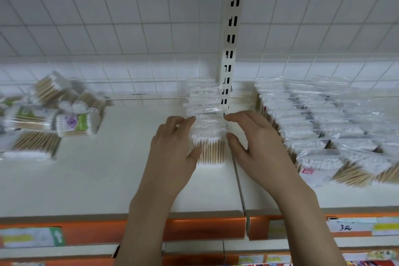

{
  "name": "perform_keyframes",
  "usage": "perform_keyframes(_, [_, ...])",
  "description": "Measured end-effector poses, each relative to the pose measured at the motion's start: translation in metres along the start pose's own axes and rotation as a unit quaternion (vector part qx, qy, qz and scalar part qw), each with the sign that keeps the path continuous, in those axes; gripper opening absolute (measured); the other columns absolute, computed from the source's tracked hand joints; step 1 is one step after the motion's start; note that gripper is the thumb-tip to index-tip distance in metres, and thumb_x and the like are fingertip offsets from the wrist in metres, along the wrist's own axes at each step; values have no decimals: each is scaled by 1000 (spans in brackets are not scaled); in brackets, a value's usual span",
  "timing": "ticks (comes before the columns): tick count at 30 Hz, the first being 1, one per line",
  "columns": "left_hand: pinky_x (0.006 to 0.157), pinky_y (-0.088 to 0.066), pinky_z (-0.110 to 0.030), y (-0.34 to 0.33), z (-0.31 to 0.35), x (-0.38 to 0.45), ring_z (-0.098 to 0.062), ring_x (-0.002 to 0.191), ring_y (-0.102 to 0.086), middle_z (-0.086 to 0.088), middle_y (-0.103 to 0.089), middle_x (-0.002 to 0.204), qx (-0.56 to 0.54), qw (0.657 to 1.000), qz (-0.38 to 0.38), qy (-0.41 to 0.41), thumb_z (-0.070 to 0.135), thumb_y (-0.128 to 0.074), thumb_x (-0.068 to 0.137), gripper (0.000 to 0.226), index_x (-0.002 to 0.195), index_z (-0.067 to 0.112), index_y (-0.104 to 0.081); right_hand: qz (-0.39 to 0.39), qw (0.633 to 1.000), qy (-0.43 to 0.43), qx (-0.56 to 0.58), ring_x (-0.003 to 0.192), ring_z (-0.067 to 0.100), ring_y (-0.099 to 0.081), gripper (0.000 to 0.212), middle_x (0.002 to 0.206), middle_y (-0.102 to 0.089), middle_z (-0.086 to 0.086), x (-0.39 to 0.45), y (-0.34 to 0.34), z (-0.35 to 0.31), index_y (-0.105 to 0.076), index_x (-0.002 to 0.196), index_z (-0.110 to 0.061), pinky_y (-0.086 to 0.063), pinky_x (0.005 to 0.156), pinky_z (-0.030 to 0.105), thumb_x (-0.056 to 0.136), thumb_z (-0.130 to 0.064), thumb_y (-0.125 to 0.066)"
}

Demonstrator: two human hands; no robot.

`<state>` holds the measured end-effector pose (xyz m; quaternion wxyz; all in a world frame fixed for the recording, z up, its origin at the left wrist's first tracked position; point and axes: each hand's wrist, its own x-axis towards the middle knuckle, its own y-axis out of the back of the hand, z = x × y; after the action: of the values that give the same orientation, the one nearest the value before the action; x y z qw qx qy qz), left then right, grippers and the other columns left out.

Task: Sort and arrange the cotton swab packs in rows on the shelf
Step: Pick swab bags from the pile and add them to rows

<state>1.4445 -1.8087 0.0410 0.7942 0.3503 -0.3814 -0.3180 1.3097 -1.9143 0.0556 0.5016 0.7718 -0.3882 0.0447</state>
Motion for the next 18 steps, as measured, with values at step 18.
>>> perform_keyframes(18, [94, -42, -37, 117, -155, -22, -24, 108, -54, -3, -61, 117, 50, 994, 28, 96, 28, -69, 81, 40, 118, 15, -61, -58, 997, 52, 14, 103, 16, -51, 32, 113, -58, 1, 61, -108, -123, -59, 117, -11, -28, 83, 8, 86, -8, -60])
